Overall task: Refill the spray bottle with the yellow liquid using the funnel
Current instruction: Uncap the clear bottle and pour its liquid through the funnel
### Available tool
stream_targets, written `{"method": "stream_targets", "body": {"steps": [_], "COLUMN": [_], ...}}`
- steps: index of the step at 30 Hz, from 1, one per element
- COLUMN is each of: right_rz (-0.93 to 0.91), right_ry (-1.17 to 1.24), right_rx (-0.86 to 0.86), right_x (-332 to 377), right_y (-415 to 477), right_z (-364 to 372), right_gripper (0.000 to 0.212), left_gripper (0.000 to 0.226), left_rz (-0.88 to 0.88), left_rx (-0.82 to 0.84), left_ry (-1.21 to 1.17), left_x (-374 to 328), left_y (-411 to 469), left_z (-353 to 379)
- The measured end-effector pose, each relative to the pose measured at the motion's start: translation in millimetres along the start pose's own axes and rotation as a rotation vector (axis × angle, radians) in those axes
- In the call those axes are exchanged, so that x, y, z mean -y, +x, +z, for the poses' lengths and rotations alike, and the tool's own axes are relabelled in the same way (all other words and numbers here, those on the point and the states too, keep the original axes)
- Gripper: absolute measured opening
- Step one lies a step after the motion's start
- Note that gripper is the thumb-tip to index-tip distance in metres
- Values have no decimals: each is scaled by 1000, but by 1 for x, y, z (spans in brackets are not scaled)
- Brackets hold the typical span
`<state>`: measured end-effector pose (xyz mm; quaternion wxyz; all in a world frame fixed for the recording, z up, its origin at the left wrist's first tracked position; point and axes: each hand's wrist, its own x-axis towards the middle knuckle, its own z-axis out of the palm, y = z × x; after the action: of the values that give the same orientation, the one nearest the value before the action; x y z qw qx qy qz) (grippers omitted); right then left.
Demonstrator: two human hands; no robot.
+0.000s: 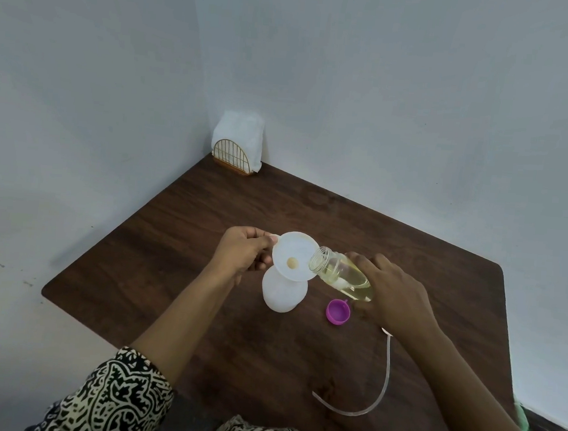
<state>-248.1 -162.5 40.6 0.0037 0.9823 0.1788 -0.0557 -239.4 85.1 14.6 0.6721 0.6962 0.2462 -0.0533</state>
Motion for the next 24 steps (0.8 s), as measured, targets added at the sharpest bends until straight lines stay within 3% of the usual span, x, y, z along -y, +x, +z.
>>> {"method": "stream_targets", "body": {"steps": [24], "right_rz": [-26], "right_ry": [12], "right_rx": [-8], "right_x": [-4], "right_y": [5], "right_z": [3], "right_gripper": [77], "left_gripper": [6], "left_rz": [1], "left_rx": [-4], "left_ry": [1], "left_x": [-1], "left_y": [-1], "left_z": [0]}}
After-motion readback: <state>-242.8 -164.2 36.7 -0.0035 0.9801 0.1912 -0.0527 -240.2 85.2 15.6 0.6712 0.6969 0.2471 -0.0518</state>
